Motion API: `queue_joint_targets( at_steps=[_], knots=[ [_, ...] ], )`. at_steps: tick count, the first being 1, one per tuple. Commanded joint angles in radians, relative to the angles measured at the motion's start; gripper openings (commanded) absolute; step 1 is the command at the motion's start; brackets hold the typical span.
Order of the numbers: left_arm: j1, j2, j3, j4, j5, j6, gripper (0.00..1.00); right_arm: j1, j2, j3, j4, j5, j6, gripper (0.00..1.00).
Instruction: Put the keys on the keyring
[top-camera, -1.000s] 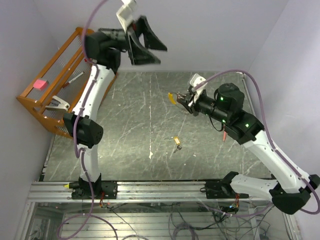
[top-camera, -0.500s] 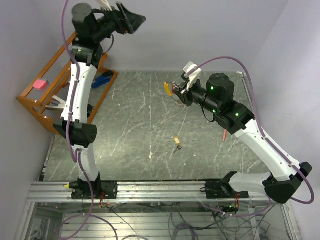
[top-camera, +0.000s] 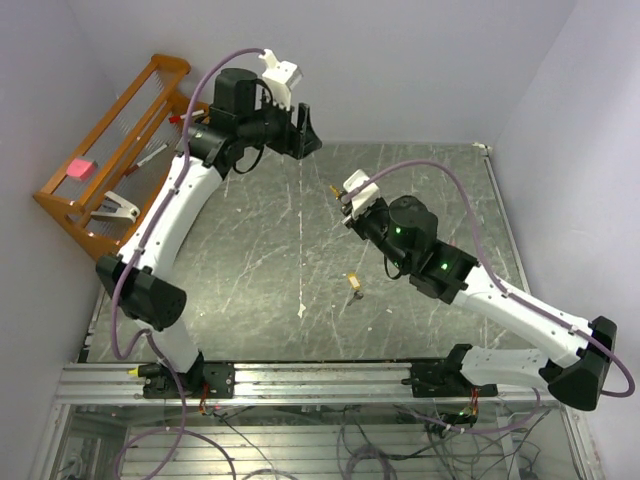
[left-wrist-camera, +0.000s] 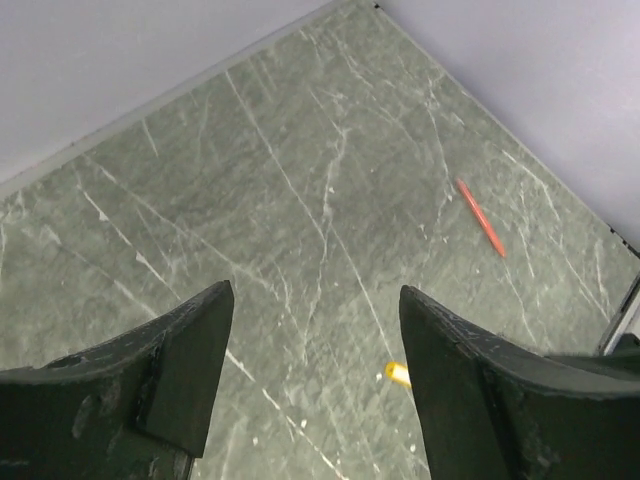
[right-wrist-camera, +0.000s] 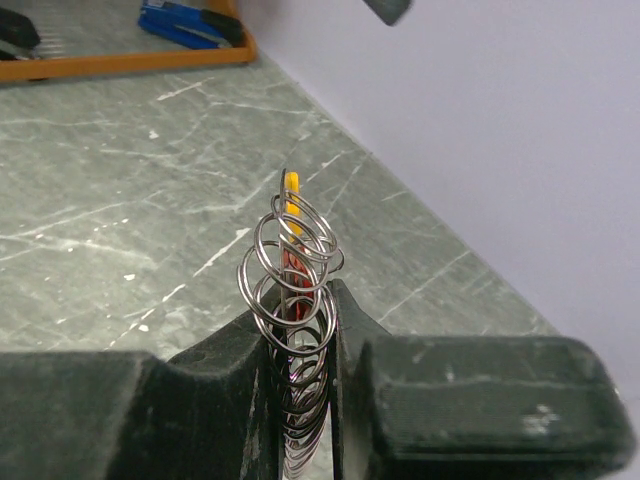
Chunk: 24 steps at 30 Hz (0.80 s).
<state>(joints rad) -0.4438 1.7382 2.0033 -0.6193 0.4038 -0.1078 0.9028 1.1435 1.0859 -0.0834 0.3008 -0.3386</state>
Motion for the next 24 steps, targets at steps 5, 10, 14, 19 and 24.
queue_joint_targets(
  at_steps=[5, 10, 14, 19, 24],
  knots=[
    [0.153, -0.205, -0.280, 0.185, 0.364, -0.144, 0.80, 0.115, -0.060, -0.144, 0.292, 0.210, -0.140, 0.00],
    [0.168, -0.282, -0.415, 0.259, 0.516, -0.117, 0.76, 0.204, -0.064, -0.220, 0.411, 0.200, -0.234, 0.00],
    [0.166, -0.299, -0.381, 0.142, 0.479, 0.017, 0.75, 0.283, -0.071, -0.256, 0.468, 0.241, -0.285, 0.00],
    [0.166, -0.334, -0.449, 0.196, 0.589, -0.028, 0.73, 0.406, -0.092, -0.292, 0.554, 0.325, -0.386, 0.00],
    [0.194, -0.394, -0.548, 0.274, 0.664, -0.177, 0.74, 0.530, -0.085, -0.355, 0.710, 0.427, -0.546, 0.00]
  ],
)
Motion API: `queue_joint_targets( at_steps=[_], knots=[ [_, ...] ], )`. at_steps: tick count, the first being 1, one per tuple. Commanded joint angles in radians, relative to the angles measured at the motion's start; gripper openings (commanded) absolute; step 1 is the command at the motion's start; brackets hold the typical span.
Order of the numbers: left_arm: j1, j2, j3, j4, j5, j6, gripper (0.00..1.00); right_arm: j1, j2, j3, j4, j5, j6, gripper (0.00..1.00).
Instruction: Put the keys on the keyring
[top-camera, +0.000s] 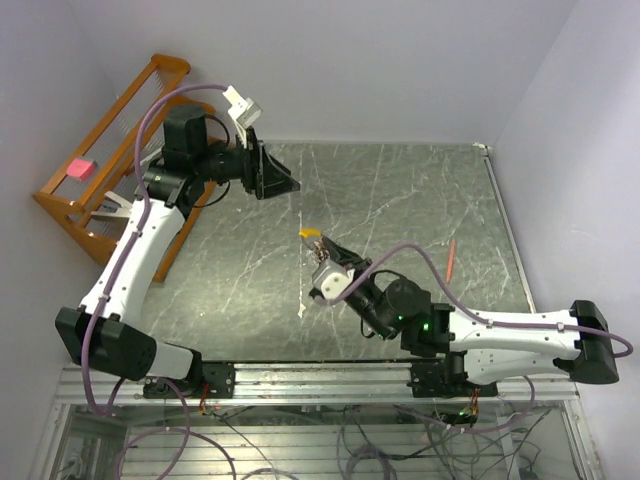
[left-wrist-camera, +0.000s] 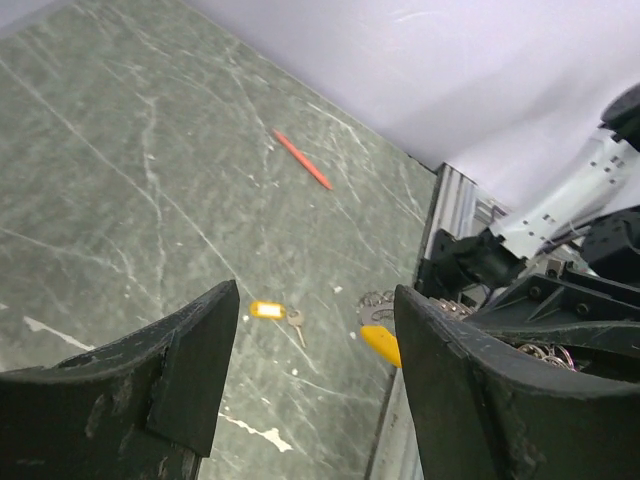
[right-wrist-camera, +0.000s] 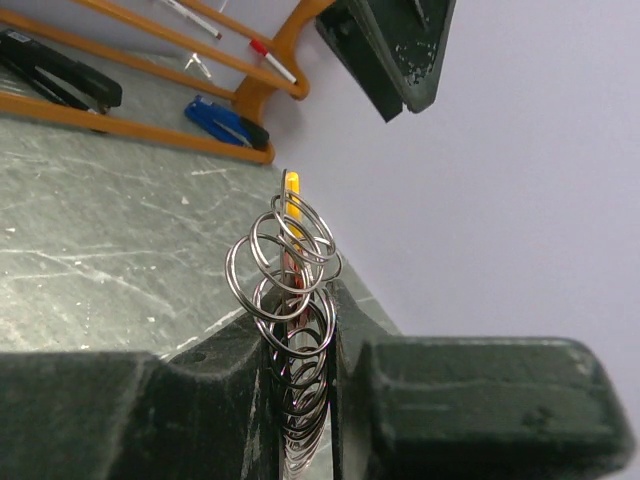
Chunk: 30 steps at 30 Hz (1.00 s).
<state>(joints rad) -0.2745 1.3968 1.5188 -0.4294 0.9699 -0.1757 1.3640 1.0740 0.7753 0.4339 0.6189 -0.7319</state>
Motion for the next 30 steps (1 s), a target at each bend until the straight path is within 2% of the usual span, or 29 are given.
queue_joint_targets(
  at_steps=[1, 5, 6, 8, 9, 11, 13, 14, 16, 21, 23, 25, 27, 30],
  knots=[
    [0.044, -0.068, -0.100, 0.115, 0.099, -0.159, 0.73, 0.085, -0.015, -0.060, 0.243, 0.123, -0.183, 0.00],
    [0.100, -0.149, -0.353, 0.406, 0.136, -0.523, 0.70, 0.095, -0.017, -0.080, 0.307, 0.155, -0.200, 0.00],
    [0.100, -0.165, -0.393, 0.444, 0.142, -0.575, 0.71, 0.095, -0.015, -0.085, 0.328, 0.163, -0.211, 0.00],
    [0.099, -0.190, -0.421, 0.425, 0.147, -0.585, 0.72, 0.094, -0.012, -0.085, 0.345, 0.170, -0.223, 0.00],
    [0.093, -0.196, -0.403, 0.365, 0.153, -0.494, 0.72, 0.093, -0.012, -0.079, 0.336, 0.170, -0.218, 0.00],
    [0.075, -0.191, -0.304, 0.131, 0.118, -0.224, 0.74, 0.086, -0.016, -0.069, 0.320, 0.161, -0.195, 0.00],
    [0.038, -0.142, -0.147, -0.222, 0.022, 0.191, 0.74, 0.078, -0.025, -0.057, 0.274, 0.146, -0.161, 0.00],
    [0.018, -0.112, -0.075, -0.352, -0.041, 0.337, 0.75, 0.076, -0.028, -0.057, 0.272, 0.140, -0.156, 0.00],
    [-0.003, -0.077, 0.008, -0.489, -0.123, 0.527, 0.75, 0.074, -0.035, -0.040, 0.220, 0.124, -0.131, 0.00],
    [-0.007, -0.084, 0.072, -0.518, -0.203, 0.734, 0.77, 0.032, -0.071, 0.038, -0.017, 0.036, 0.033, 0.00],
    [-0.010, -0.148, 0.031, -0.493, -0.214, 0.892, 0.81, 0.005, -0.097, 0.059, -0.097, -0.007, 0.119, 0.00],
    [-0.024, -0.229, -0.065, -0.404, -0.224, 1.012, 0.88, -0.015, -0.112, 0.084, -0.172, -0.046, 0.166, 0.00],
    [-0.044, -0.323, -0.160, -0.249, -0.266, 1.023, 0.95, -0.019, -0.106, 0.109, -0.229, -0.071, 0.187, 0.00],
    [-0.066, -0.331, -0.181, -0.213, -0.190, 1.094, 0.94, -0.019, -0.088, 0.132, -0.276, -0.122, 0.218, 0.00]
  ],
)
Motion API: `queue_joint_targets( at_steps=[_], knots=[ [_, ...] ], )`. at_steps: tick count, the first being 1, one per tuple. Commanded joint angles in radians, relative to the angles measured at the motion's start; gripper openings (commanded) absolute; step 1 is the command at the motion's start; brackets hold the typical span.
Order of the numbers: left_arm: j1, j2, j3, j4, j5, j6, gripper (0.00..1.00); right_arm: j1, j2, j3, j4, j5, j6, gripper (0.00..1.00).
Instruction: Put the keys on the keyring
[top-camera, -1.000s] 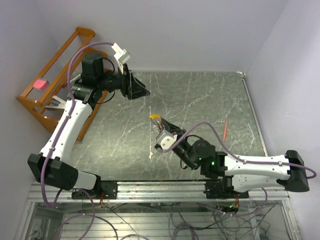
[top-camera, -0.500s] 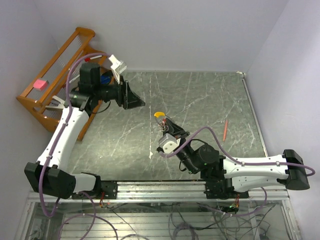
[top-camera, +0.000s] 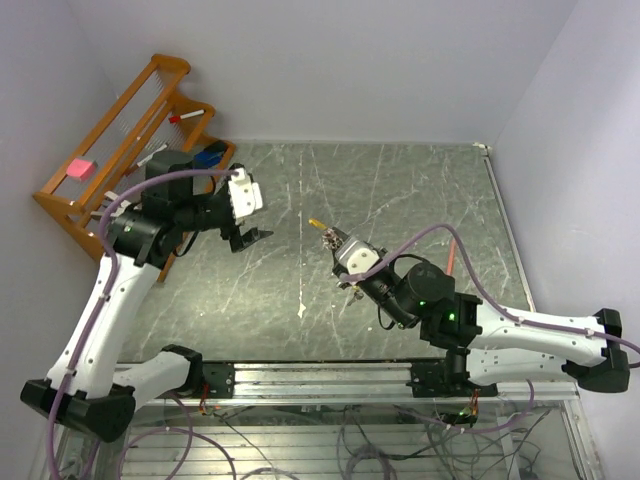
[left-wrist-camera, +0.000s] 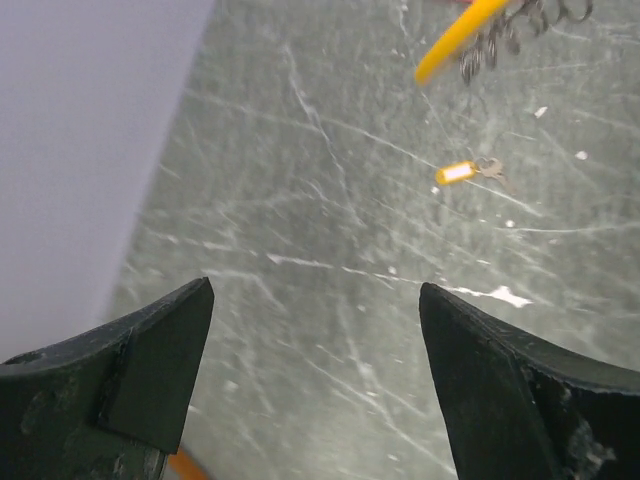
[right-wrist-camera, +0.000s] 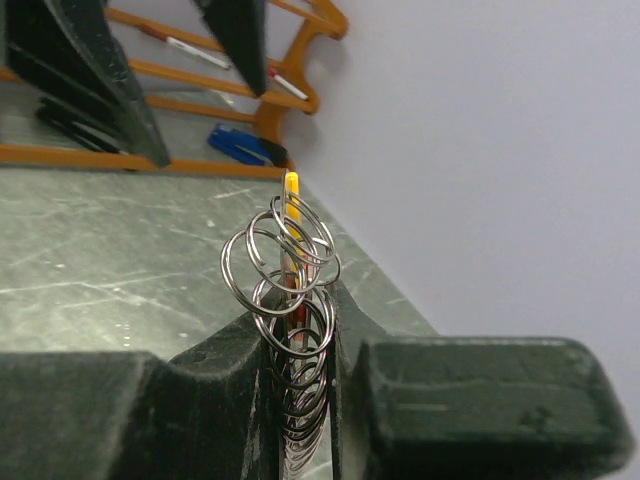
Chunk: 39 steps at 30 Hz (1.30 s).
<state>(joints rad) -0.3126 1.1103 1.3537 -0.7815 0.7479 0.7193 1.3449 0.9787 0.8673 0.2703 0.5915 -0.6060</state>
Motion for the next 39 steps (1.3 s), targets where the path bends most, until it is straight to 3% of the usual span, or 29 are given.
queue_joint_targets(
  at_steps=[1, 7, 11, 14, 27, 39],
  knots=[
    [-0.036, -0.048, -0.020, 0.150, 0.059, 0.216, 0.94, 0.000, 0.013, 0.045, -0.127, -0.112, 0.093, 0.00],
    [-0.113, -0.158, -0.198, 0.439, 0.170, 0.249, 0.98, 0.000, 0.021, 0.076, -0.211, -0.207, 0.100, 0.00],
    [-0.156, -0.090, -0.112, 0.251, 0.265, 0.326, 0.99, 0.000, 0.009, 0.073, -0.220, -0.221, 0.089, 0.00],
    [-0.195, -0.082, -0.086, 0.270, 0.281, 0.265, 0.99, 0.000, 0.001, 0.056, -0.206, -0.219, 0.078, 0.00],
    [-0.272, -0.068, 0.042, -0.112, 0.206, 0.443, 0.93, 0.000, -0.029, 0.032, -0.157, -0.151, 0.048, 0.00],
    [-0.274, -0.085, 0.066, -0.114, 0.242, 0.353, 0.89, 0.000, -0.030, 0.010, -0.112, -0.094, 0.029, 0.00]
  ],
)
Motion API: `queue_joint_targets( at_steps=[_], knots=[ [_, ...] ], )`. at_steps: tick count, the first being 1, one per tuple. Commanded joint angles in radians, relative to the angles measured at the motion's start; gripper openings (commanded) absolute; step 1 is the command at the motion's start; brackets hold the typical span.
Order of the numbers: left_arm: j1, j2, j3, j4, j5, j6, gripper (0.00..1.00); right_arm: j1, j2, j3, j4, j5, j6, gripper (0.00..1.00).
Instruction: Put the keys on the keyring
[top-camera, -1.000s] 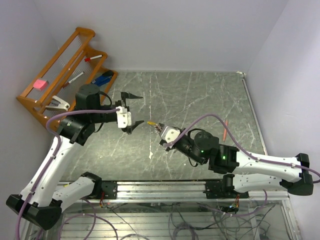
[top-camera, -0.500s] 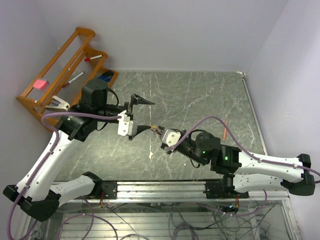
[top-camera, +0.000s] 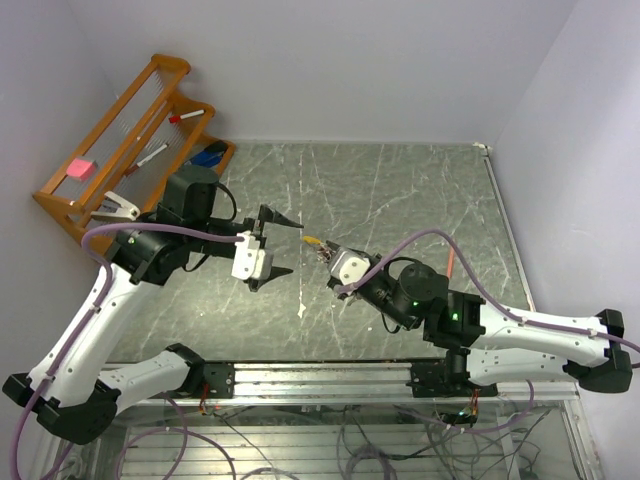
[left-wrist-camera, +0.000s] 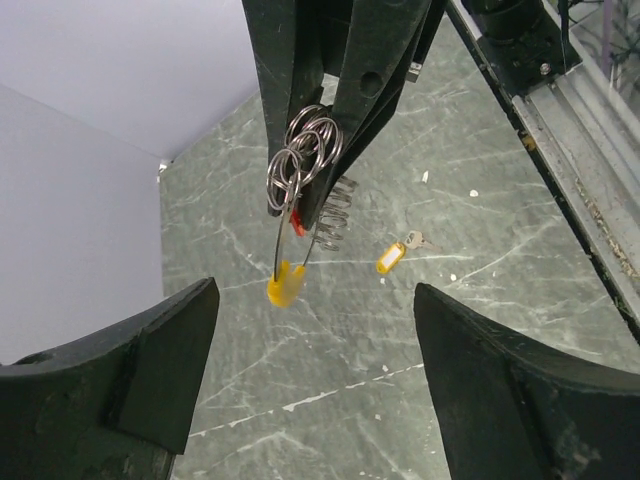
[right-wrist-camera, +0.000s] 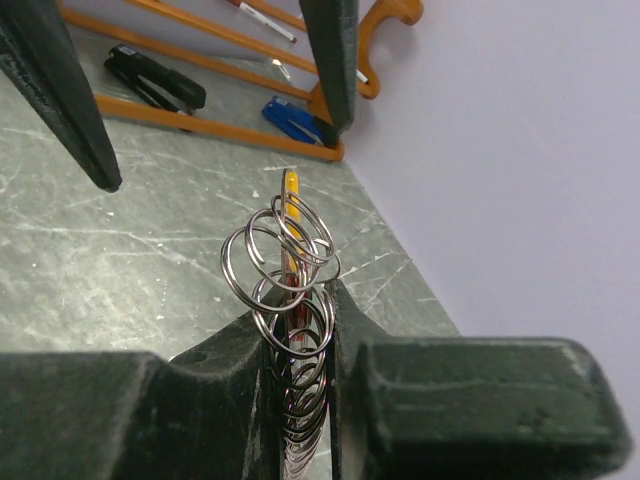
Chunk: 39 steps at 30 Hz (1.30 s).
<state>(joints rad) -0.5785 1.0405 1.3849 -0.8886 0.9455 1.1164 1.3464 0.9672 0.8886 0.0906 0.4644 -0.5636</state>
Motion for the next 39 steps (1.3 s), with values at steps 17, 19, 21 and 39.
queue_joint_targets(
  at_steps=[17, 19, 21, 39],
  knots=[
    [-0.035, -0.019, -0.056, 0.412, 0.078, -0.312, 0.60, -0.001, 0.034, -0.008, 0.103, 0.000, 0.005, 0.00],
    [-0.038, -0.019, -0.051, 0.397, 0.078, -0.302, 0.59, -0.001, 0.034, -0.007, 0.103, 0.001, 0.004, 0.00],
    [-0.040, -0.018, -0.039, 0.363, 0.073, -0.282, 0.57, -0.002, 0.030, -0.004, 0.099, 0.005, 0.003, 0.00],
    [-0.077, -0.001, -0.018, 0.181, 0.000, -0.113, 0.53, 0.002, 0.046, 0.018, 0.079, -0.010, 0.021, 0.00]
  ],
)
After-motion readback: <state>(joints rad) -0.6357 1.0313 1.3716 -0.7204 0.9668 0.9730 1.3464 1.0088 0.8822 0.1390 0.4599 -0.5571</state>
